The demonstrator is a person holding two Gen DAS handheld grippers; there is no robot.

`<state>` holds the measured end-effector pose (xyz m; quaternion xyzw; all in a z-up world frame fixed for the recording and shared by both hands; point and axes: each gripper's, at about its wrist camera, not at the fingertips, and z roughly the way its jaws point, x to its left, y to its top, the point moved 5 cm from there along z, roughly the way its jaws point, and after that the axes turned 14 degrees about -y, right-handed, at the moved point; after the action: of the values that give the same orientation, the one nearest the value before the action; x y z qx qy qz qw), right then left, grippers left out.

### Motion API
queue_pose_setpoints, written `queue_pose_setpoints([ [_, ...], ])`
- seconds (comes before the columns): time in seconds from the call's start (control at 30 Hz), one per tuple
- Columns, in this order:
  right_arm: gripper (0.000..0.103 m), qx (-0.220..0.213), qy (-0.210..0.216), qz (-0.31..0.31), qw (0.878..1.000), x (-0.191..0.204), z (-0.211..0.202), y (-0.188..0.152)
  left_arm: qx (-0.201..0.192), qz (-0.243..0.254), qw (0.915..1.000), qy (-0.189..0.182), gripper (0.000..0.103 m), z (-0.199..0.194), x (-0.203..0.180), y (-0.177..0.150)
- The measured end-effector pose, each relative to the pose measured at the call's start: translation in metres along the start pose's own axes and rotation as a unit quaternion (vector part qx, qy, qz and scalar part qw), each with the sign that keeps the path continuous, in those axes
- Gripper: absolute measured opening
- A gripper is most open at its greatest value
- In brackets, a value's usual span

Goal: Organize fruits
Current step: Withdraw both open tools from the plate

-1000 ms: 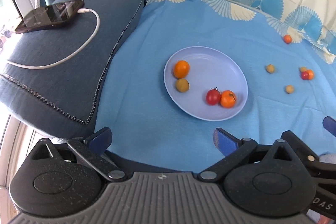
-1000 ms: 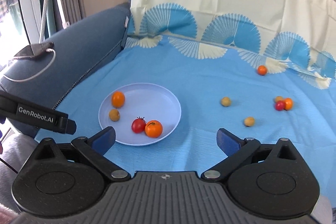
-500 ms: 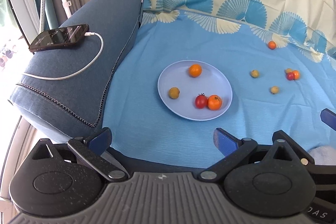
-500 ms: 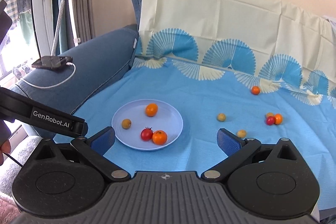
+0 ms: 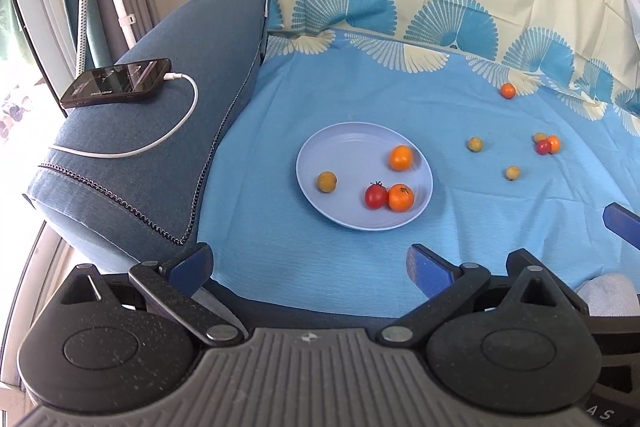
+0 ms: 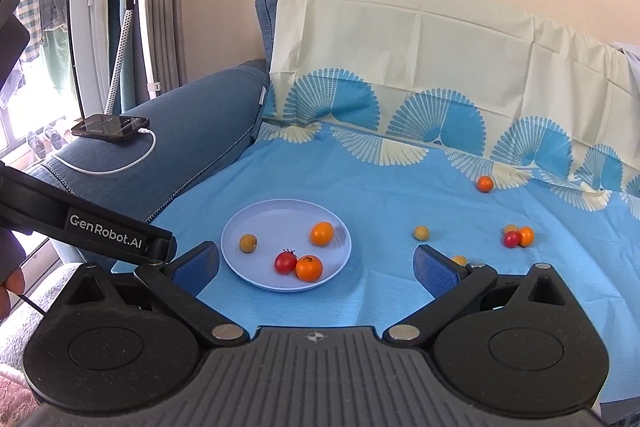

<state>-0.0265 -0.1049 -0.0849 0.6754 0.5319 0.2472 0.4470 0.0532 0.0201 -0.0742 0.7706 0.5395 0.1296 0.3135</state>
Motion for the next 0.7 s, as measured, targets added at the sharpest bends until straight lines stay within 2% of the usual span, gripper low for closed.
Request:
queue_pose_setpoints([
  [0.7,0.102,0.012,0.0,0.0,1.0,0.0002,0.0047,-0.0035,0.008,0.003,1.0,-0.002,0.103,0.005,-0.0006,-0.0008],
])
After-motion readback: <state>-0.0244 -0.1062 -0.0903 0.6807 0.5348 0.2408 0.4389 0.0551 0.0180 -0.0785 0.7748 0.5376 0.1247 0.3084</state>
